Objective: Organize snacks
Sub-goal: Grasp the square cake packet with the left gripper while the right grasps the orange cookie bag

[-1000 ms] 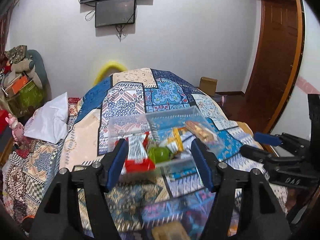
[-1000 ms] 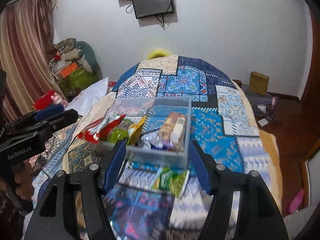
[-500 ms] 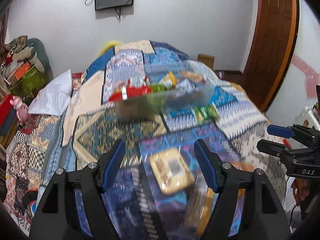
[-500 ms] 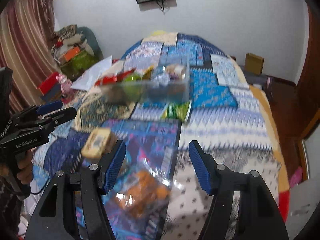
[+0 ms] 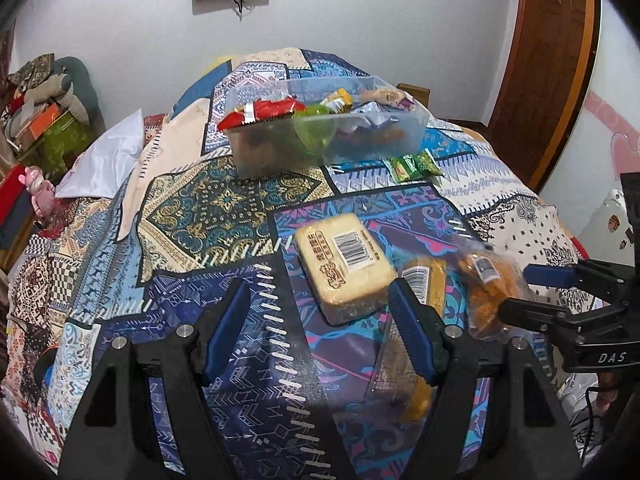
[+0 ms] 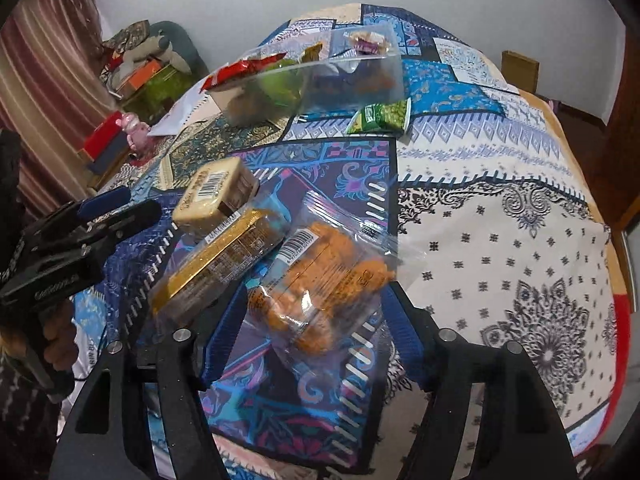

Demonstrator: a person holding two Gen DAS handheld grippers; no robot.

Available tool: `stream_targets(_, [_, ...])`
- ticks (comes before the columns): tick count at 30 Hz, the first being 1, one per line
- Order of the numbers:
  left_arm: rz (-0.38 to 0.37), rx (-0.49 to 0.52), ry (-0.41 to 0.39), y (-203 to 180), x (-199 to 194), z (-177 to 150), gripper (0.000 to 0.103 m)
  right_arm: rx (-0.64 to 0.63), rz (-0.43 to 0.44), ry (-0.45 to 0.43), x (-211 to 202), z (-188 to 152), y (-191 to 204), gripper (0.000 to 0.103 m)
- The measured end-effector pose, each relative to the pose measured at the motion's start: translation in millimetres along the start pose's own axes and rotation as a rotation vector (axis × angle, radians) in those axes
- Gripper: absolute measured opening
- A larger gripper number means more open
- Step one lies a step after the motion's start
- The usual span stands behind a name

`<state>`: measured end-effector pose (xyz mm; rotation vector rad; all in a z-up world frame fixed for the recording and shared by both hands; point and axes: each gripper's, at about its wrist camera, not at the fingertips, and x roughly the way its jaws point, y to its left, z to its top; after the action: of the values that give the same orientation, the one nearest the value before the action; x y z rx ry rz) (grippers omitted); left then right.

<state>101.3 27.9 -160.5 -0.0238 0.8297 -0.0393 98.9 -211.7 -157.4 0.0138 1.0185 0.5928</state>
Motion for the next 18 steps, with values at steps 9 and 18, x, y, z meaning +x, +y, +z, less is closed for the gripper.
stream_targets(9, [-0.039,-0.050,0.031,-2,24,14,0.072,0.012,0.013,-0.012,20,16,-1,0.072])
stream_targets(18, [-0.045,-0.089,0.094,-6,64,22,0.072,-0.010,-0.015,-0.015,30,26,-16,0.061])
